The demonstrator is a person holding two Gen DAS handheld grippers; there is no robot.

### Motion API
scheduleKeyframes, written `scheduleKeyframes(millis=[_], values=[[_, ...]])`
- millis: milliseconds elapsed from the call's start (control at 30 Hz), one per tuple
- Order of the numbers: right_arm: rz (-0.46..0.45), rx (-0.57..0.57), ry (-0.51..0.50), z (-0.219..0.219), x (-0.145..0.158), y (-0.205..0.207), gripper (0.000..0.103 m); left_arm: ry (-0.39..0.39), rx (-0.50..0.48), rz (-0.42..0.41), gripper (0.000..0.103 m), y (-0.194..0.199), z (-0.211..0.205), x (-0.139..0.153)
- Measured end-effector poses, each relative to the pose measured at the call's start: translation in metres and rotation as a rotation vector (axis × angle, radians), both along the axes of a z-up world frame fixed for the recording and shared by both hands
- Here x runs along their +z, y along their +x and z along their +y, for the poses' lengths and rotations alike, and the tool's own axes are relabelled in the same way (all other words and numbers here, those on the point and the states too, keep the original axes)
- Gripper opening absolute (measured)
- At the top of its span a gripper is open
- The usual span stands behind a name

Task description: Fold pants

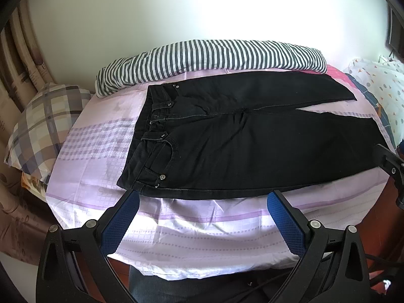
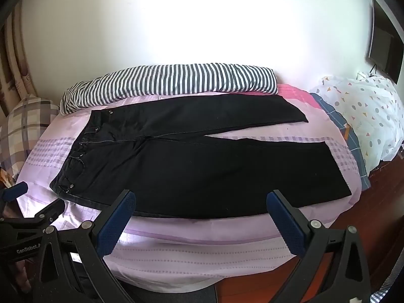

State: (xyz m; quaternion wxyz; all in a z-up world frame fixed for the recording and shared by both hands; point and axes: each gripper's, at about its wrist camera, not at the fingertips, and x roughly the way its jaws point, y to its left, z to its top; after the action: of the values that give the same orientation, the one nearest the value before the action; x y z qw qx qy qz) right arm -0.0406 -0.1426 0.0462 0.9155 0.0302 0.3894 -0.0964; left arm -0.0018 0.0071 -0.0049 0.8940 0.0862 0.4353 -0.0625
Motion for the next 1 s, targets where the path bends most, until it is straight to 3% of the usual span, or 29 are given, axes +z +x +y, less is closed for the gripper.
scheduleKeyframes(millis=[733, 1000], values=[[-0.007, 0.009, -0.001, -0.003, 0.012, 0.0, 0.103, -0.002, 0.004, -0.001, 0.101, -0.001, 0.002, 0.005], [-0.008, -0.001, -0.007, 0.002, 0.001, -0.006, 0.103, 0.0, 0.003, -0.001, 0.101, -0.002, 0.001, 0.004]])
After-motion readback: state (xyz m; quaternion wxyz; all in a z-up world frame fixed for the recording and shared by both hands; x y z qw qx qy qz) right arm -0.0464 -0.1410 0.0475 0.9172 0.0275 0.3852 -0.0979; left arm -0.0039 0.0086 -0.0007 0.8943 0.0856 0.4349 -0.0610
